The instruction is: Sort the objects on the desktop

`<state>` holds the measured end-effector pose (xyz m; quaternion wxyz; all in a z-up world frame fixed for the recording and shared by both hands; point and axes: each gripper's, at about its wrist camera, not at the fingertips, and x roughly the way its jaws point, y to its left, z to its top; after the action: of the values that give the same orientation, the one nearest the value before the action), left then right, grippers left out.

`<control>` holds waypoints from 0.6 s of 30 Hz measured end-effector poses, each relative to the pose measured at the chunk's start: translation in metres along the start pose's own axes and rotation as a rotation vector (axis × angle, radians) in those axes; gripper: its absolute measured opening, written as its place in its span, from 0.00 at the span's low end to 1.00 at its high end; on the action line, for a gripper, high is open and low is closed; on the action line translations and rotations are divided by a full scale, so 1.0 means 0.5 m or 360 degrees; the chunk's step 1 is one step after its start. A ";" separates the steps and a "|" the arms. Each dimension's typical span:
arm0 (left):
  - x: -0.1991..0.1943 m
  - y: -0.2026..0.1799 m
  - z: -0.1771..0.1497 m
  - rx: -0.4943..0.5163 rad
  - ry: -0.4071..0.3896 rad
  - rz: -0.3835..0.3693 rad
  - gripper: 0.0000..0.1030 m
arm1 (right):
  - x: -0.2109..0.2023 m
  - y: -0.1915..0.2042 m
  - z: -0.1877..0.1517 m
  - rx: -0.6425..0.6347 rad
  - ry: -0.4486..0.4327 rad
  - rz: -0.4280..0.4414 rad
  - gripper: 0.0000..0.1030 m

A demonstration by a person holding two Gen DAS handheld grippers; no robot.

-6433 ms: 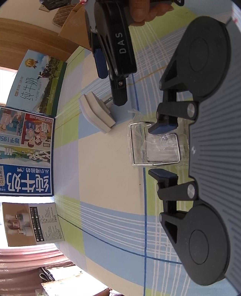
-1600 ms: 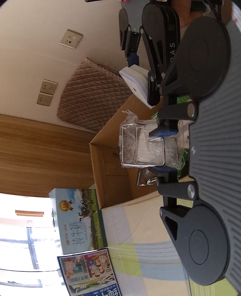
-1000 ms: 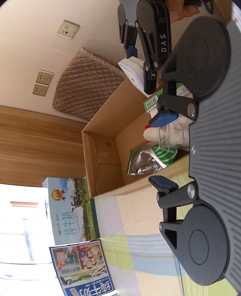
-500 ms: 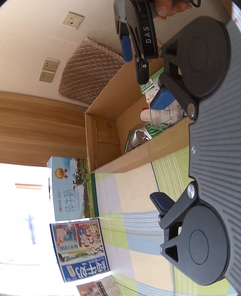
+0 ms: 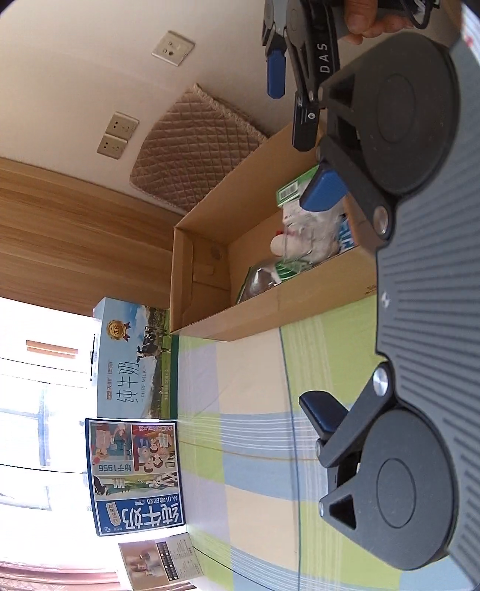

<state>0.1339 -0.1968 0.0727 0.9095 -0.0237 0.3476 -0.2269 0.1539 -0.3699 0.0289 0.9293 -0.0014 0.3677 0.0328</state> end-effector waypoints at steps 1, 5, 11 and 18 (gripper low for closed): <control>-0.010 -0.002 -0.003 -0.0003 0.0007 -0.0003 0.99 | -0.010 0.003 -0.004 0.0019 0.0009 0.0000 0.98; -0.050 -0.012 -0.015 0.0012 0.0019 0.0006 0.99 | -0.052 0.016 -0.025 0.0041 0.0023 -0.0022 0.98; -0.102 -0.025 -0.041 0.0038 0.0003 0.0064 0.99 | -0.110 0.040 -0.060 0.0051 0.0049 -0.0005 0.98; -0.146 -0.049 -0.064 0.0069 -0.0008 0.0084 0.99 | -0.156 0.051 -0.089 0.0151 0.0063 0.0028 0.98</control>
<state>0.0557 -0.1835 0.0988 0.9163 0.0046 0.3409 -0.2101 0.0650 -0.3505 0.0505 0.9206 0.0453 0.3871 0.0236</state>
